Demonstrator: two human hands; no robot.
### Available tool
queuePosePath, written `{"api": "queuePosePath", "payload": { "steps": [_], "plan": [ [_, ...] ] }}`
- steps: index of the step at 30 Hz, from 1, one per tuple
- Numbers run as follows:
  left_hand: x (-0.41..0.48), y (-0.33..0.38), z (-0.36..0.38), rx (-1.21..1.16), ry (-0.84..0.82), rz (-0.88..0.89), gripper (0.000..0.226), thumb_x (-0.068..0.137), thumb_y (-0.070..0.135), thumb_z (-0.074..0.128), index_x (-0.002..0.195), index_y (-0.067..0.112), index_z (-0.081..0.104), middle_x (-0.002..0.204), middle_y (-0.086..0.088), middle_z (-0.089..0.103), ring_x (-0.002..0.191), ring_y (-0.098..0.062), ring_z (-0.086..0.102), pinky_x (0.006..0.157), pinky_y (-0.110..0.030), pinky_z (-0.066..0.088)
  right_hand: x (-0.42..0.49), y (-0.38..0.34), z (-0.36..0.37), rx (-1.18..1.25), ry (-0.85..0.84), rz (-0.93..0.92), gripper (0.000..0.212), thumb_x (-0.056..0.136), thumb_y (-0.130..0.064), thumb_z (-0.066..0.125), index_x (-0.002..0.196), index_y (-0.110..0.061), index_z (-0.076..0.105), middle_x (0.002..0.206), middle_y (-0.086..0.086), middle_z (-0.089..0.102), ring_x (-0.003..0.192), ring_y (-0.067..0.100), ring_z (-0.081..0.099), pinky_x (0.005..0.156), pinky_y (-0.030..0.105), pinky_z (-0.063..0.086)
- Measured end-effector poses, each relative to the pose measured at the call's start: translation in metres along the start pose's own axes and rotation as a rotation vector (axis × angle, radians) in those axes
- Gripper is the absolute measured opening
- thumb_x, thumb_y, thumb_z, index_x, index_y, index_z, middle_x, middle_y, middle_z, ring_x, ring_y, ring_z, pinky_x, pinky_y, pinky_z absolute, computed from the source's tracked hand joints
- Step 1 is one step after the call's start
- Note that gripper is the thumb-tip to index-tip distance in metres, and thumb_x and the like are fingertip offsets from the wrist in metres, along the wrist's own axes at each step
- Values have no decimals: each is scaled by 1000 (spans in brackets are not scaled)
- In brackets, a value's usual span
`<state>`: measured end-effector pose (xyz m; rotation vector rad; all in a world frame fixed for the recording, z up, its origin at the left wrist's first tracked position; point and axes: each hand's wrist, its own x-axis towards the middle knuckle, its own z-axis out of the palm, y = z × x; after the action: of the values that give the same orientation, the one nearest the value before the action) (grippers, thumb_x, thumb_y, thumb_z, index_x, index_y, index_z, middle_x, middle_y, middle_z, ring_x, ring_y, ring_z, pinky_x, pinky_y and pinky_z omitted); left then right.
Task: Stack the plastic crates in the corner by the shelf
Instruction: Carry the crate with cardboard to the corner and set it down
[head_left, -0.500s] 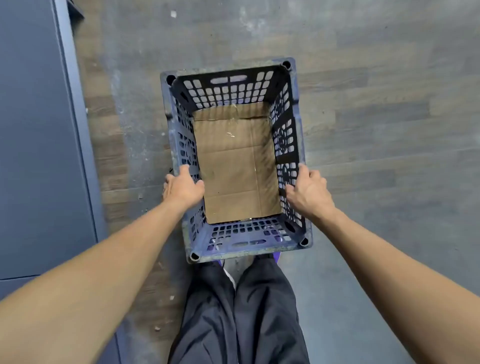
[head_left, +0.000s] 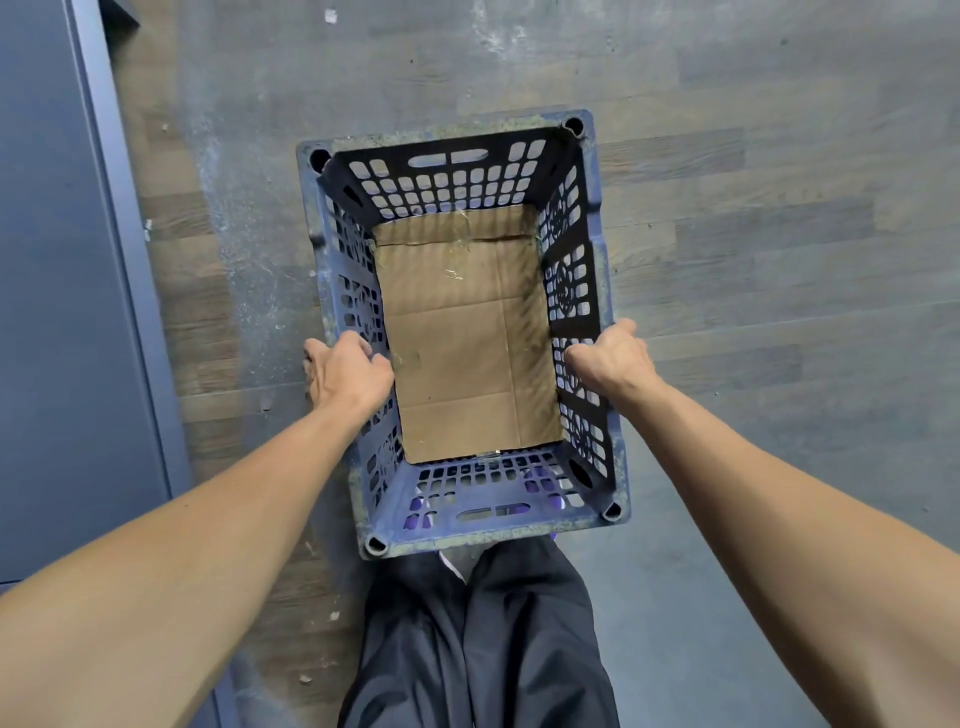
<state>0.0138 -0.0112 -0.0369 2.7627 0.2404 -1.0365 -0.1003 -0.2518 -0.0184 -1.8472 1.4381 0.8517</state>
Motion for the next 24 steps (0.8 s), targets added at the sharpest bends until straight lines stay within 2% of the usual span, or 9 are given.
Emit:
{"api": "queuePosePath", "payload": {
  "steps": [3,11,13,15,19,22,24],
  "plan": [
    [-7,-2,-13,-8,32,49,8,90,23,53,93,19,59,110,-7,37,104,-36,52,88,-42,45,-7,1,-11,13,20,1,64,83,-25,55,134,3,29,130,28,49,111,42,54,92,43,45],
    [-59,47,-100,15,79,81,12,91,23,48,83,22,57,112,-9,45,97,-33,55,81,-39,46,-77,-11,-101,40,40,-38,52,83,-21,54,126,5,40,120,24,57,109,41,57,79,36,41],
    [-87,66,-136,16,81,110,13,90,23,48,81,24,58,111,-9,50,97,-32,55,77,-37,43,-109,-15,-137,54,45,-78,46,80,-23,54,116,6,51,112,23,61,101,40,59,75,36,44],
    [-113,81,-173,8,84,126,15,88,24,47,79,26,59,107,-9,58,91,-30,58,73,-35,43,-140,-18,-174,38,58,-136,32,78,-20,54,97,4,61,99,22,65,90,39,60,69,35,44],
    [-174,113,-242,-8,139,191,17,90,24,45,83,26,60,103,-9,61,88,-26,54,70,-34,40,-205,-22,-247,41,102,-182,16,82,-18,52,74,-5,52,90,19,61,82,37,54,68,33,39],
    [-214,136,-281,-28,177,218,16,91,20,46,88,24,62,107,-10,57,89,-27,54,72,-34,38,-238,-29,-285,61,149,-186,18,83,-19,52,84,-2,57,101,22,63,87,38,56,70,32,39],
    [-235,149,-307,-50,202,237,16,92,21,47,89,24,62,108,-10,56,90,-27,55,72,-33,38,-258,-37,-307,122,179,-164,37,80,-22,51,105,3,60,112,23,63,99,41,59,76,36,42]
  ]
}}
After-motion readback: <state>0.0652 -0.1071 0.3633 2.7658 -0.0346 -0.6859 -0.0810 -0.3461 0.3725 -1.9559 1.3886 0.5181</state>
